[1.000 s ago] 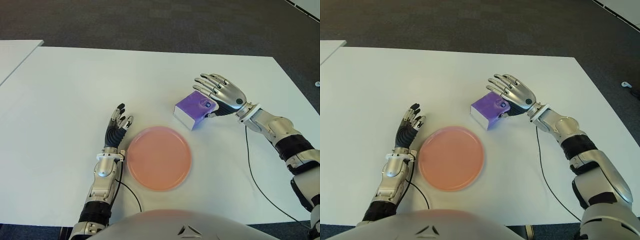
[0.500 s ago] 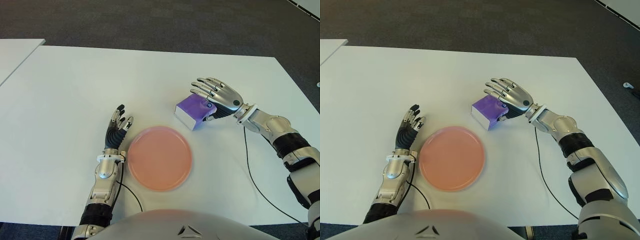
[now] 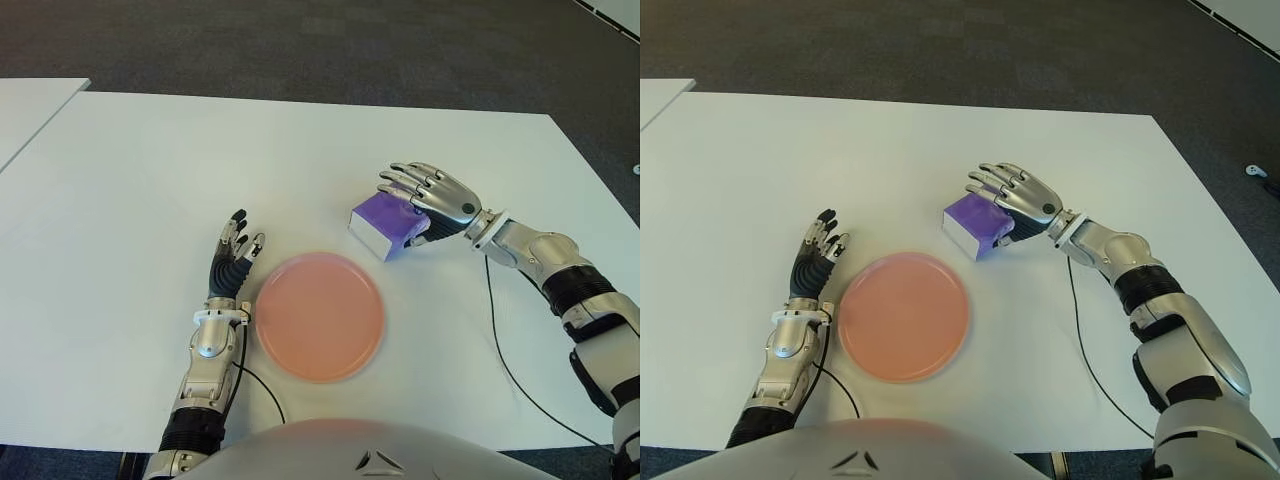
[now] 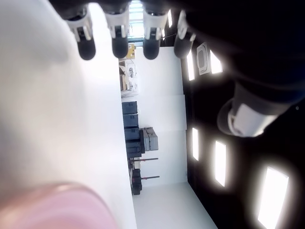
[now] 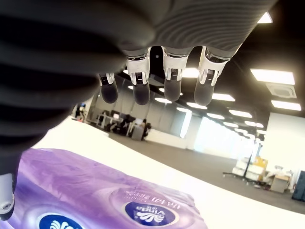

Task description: Put the tissue paper into the plate.

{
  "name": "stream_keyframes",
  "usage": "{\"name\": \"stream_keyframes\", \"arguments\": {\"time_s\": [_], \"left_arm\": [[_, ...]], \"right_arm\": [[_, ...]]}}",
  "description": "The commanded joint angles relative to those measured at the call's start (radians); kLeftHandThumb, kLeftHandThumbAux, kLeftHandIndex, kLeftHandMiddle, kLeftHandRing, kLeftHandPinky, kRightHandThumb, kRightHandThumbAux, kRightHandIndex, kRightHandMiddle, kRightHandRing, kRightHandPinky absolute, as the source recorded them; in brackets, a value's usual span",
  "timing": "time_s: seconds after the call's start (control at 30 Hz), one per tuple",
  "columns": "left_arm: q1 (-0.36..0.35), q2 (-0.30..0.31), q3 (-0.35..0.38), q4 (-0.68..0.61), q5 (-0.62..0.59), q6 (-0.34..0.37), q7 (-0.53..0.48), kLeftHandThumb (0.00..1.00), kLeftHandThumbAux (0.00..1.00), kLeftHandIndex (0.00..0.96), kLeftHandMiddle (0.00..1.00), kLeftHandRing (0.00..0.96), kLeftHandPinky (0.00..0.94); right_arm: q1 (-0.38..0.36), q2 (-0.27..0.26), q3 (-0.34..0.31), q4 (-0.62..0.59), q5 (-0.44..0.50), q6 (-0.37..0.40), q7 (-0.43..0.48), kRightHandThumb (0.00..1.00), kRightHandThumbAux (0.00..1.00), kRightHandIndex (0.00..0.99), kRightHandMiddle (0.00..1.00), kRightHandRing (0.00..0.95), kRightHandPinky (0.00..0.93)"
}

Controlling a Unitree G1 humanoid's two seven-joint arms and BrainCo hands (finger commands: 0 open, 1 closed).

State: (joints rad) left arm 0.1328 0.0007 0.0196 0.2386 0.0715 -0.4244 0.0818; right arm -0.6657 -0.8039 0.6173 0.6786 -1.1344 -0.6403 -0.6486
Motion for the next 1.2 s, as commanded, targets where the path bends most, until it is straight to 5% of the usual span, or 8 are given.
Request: {"name": "stream_keyframes", "arguments": {"time_s": [0.03, 0.87, 0.93, 1.2], "left_arm": [[0.013, -0.007, 0.0, -0.004, 0.003, 0.017, 0.01, 0.0, 0.503, 0.0, 0.0, 0.0, 0.0], [0.022, -0.016, 0.0, -0.006, 0.013, 0.002, 0.025, 0.0, 0.505, 0.0, 0.0, 0.0, 0.0], [0.022, -0.016, 0.0, -0.005, 0.011, 0.002, 0.023, 0.0, 0.504, 0.0, 0.0, 0.0, 0.0], [0.022, -0.017, 0.001, -0.002, 0.012, -0.004, 0.026, 0.0, 0.498, 0.0, 0.0, 0.0, 0.0]], "right_arm": [[-0.001, 0.004, 0.019, 0.019, -0.014, -0.013, 0.018, 0.53, 0.546, 0.0, 0.0, 0.0, 0.0], [-0.049, 0.015, 0.085, 0.11, -0.043, -0.062, 0.009, 0.541, 0.52, 0.0, 0.0, 0.0, 0.0], [-0.059, 0.057, 0.116, 0.175, -0.071, -0.031, -0.021, 0.539, 0.514, 0.0, 0.0, 0.0, 0.0], [-0.108, 0.08, 0.158, 0.254, -0.098, -0.033, -0.064, 0.513, 0.506, 0.0, 0.0, 0.0, 0.0]]}}
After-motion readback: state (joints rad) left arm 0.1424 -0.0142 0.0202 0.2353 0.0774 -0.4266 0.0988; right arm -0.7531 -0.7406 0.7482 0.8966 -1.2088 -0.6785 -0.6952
